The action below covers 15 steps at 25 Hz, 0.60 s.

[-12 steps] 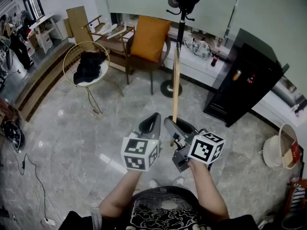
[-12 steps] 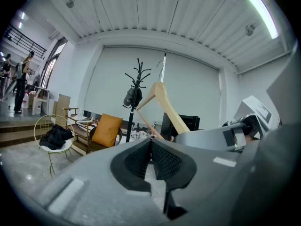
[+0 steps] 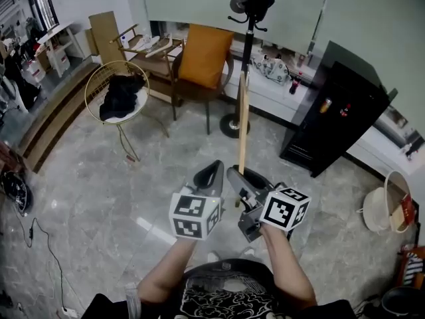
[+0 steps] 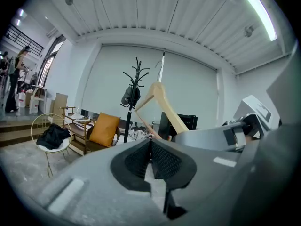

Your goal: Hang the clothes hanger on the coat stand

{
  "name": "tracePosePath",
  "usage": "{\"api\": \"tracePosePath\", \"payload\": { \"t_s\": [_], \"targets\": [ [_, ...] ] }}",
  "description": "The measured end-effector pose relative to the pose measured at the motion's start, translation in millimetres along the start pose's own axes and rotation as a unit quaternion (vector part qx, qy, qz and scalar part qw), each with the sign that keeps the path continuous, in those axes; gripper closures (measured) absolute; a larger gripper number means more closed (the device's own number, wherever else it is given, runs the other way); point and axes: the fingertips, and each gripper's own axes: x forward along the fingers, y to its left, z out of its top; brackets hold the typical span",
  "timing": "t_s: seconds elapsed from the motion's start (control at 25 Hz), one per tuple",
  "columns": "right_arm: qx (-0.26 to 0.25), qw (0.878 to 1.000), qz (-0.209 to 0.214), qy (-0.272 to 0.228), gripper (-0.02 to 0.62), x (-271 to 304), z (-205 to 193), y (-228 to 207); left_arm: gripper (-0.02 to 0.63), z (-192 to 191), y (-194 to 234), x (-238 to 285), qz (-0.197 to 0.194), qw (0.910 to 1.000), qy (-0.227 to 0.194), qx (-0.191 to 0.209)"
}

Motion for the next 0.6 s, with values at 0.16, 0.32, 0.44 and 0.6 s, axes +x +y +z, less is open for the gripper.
{"api": "tracePosePath", "payload": {
  "t_s": [0.16,0.32,0.44,0.6],
  "targets": [
    [0.008,1.0,0.0,-0.003,0.502,-3,2,-5,0.6,-3,-2,5,-0.004,1.0,0.005,-0.001],
    [0.011,1.0,-0.003,-0.006,0.502,-3,0,-10,0.6,-7,-3,7,-0.006,1.0,0.007,0.0],
    [0.01,1.0,-0.003,-0.003,0.502,-2,3,-17,0.6,-7,-3,15,-0.005,1.0,0.007,0.001],
    [0.014,1.0,0.008,0.0,0.502,1,18,-33,0.6,-2,-3,37,0.003,1.0,0.007,0.002]
  ]
}}
